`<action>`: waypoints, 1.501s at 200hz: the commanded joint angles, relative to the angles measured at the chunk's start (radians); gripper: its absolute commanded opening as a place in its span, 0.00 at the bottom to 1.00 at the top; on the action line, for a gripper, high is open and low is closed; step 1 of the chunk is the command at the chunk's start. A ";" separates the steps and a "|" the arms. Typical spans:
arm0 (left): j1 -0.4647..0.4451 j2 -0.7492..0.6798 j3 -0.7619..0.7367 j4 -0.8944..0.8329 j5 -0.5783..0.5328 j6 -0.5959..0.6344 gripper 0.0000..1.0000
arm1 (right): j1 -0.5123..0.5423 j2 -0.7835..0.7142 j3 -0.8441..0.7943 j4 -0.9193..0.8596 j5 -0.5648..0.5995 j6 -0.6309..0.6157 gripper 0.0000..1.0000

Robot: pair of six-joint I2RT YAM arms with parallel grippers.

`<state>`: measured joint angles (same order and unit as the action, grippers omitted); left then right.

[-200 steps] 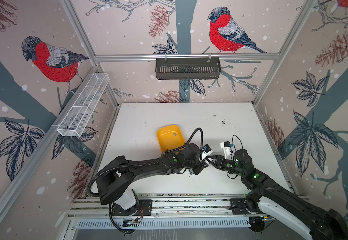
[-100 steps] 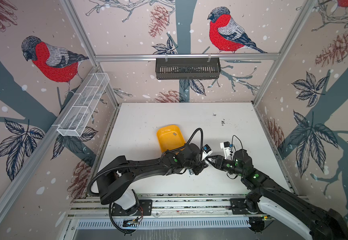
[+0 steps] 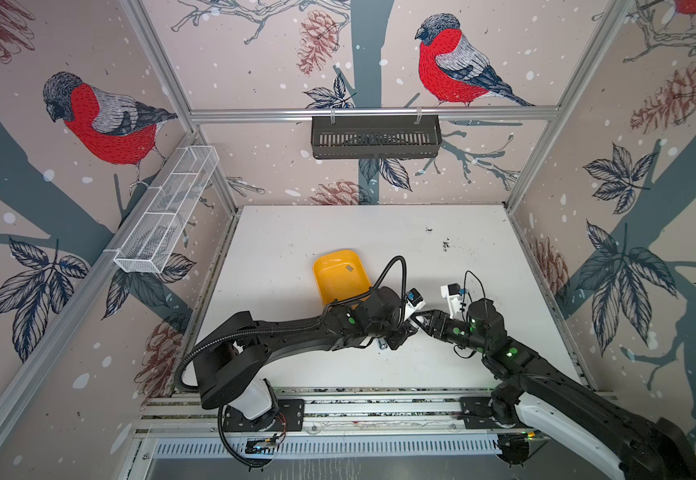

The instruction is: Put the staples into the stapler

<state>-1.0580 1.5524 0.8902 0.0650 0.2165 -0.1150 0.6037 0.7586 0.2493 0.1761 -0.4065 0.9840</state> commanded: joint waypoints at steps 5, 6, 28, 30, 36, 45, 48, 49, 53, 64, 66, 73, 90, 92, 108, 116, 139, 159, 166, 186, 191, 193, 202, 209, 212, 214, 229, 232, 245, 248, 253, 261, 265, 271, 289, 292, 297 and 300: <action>-0.003 0.003 0.008 0.022 -0.005 0.004 0.00 | 0.001 -0.002 0.004 0.026 0.009 -0.006 0.56; -0.003 0.003 0.009 0.022 -0.005 0.004 0.00 | 0.002 -0.002 0.004 0.026 0.009 -0.005 0.57; -0.005 0.005 0.009 0.016 -0.007 0.007 0.00 | 0.002 -0.002 0.007 0.012 0.021 -0.010 0.60; -0.005 0.005 0.009 0.016 -0.008 0.007 0.00 | 0.002 -0.002 0.007 0.010 0.022 -0.011 0.60; -0.005 0.005 0.010 0.016 -0.011 0.008 0.00 | 0.002 -0.004 0.007 0.005 0.026 -0.012 0.61; -0.005 0.004 0.009 0.011 -0.014 0.011 0.00 | 0.002 -0.004 0.008 -0.003 0.032 -0.015 0.63; -0.005 0.005 0.009 0.011 -0.016 0.011 0.00 | 0.002 -0.005 0.008 -0.006 0.035 -0.015 0.64; -0.005 0.005 0.010 0.010 -0.017 0.011 0.00 | 0.002 -0.005 0.008 -0.008 0.036 -0.015 0.64; -0.005 0.005 0.010 0.009 -0.018 0.011 0.00 | 0.001 -0.006 0.010 -0.011 0.039 -0.016 0.64; -0.005 0.005 0.008 0.006 -0.020 0.013 0.00 | 0.001 -0.011 0.011 -0.020 0.045 -0.015 0.65; -0.005 0.005 0.009 0.006 -0.021 0.014 0.00 | 0.000 -0.011 0.011 -0.021 0.045 -0.016 0.65; -0.004 0.003 0.006 0.005 -0.024 0.014 0.00 | 0.000 -0.015 0.011 -0.022 0.050 -0.015 0.65; -0.005 0.000 0.004 0.004 -0.031 0.014 0.00 | 0.001 -0.026 0.008 -0.023 0.057 -0.011 0.64; -0.005 0.000 0.003 0.004 -0.032 0.014 0.00 | 0.001 -0.028 0.008 -0.024 0.057 -0.011 0.64; -0.005 -0.003 0.001 0.008 -0.035 0.015 0.00 | 0.001 -0.037 0.003 -0.016 0.056 -0.004 0.58; -0.005 -0.004 0.001 0.006 -0.035 0.014 0.00 | 0.000 -0.040 0.002 -0.016 0.054 -0.005 0.55; -0.005 -0.003 0.003 0.007 -0.036 0.014 0.00 | 0.001 -0.039 -0.001 -0.017 0.049 -0.004 0.51; -0.007 -0.002 0.005 0.010 -0.032 0.014 0.00 | 0.001 -0.033 -0.001 -0.018 0.045 -0.006 0.44; -0.007 0.000 0.006 0.010 -0.032 0.012 0.00 | 0.001 -0.030 0.000 -0.019 0.046 -0.007 0.40; -0.007 0.002 0.007 0.007 -0.031 0.011 0.00 | 0.000 -0.028 0.002 -0.018 0.046 -0.008 0.35; -0.007 0.002 0.006 0.008 -0.031 0.011 0.00 | 0.001 -0.028 0.002 -0.019 0.046 -0.009 0.34; -0.007 0.003 0.007 0.007 -0.031 0.010 0.00 | 0.001 -0.028 0.003 -0.019 0.046 -0.009 0.33; -0.007 0.004 0.007 0.008 -0.029 0.010 0.00 | 0.001 -0.028 0.004 -0.020 0.047 -0.009 0.32; -0.007 0.005 0.007 0.007 -0.029 0.010 0.00 | 0.000 -0.027 0.005 -0.020 0.048 -0.008 0.31; -0.007 0.005 0.006 0.007 -0.029 0.009 0.00 | 0.000 -0.027 0.005 -0.020 0.048 -0.009 0.31; -0.007 0.005 0.006 0.007 -0.029 0.009 0.00 | 0.001 -0.026 0.005 -0.020 0.047 -0.009 0.31; -0.007 0.004 0.008 0.008 -0.031 0.011 0.00 | 0.001 -0.027 0.005 -0.020 0.048 -0.010 0.41; -0.006 0.005 0.008 0.007 -0.031 0.011 0.00 | 0.001 -0.028 0.005 -0.020 0.048 -0.009 0.44; -0.007 0.003 0.006 0.007 -0.032 0.011 0.00 | 0.001 -0.029 0.005 -0.018 0.048 -0.009 0.48; -0.007 0.003 0.007 0.007 -0.034 0.011 0.00 | 0.001 -0.030 0.005 -0.018 0.048 -0.008 0.49; -0.007 0.003 0.007 0.006 -0.034 0.011 0.00 | 0.001 -0.031 0.005 -0.019 0.049 -0.009 0.51; -0.007 0.003 0.007 0.006 -0.035 0.011 0.00 | 0.000 -0.032 0.005 -0.021 0.052 -0.009 0.55; -0.007 0.003 0.007 0.006 -0.035 0.010 0.00 | -0.001 -0.034 0.004 -0.022 0.053 -0.010 0.57; -0.007 0.004 0.007 0.008 -0.036 0.011 0.00 | -0.001 -0.036 0.004 -0.023 0.057 -0.007 0.59; -0.007 0.010 0.009 0.006 -0.051 0.012 0.00 | -0.002 -0.046 0.007 -0.053 0.094 -0.011 0.67; -0.007 0.013 0.010 0.004 -0.054 0.013 0.00 | -0.002 -0.048 0.008 -0.062 0.104 -0.013 0.69; -0.007 0.018 0.013 -0.001 -0.062 0.015 0.00 | -0.004 -0.053 0.010 -0.076 0.121 -0.015 0.71; -0.006 0.022 0.016 -0.003 -0.066 0.014 0.00 | -0.006 -0.058 0.011 -0.088 0.130 -0.017 0.72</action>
<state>-1.0645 1.5593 0.8909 0.0433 0.1806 -0.1116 0.6014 0.7170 0.2489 0.1356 -0.3515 0.9840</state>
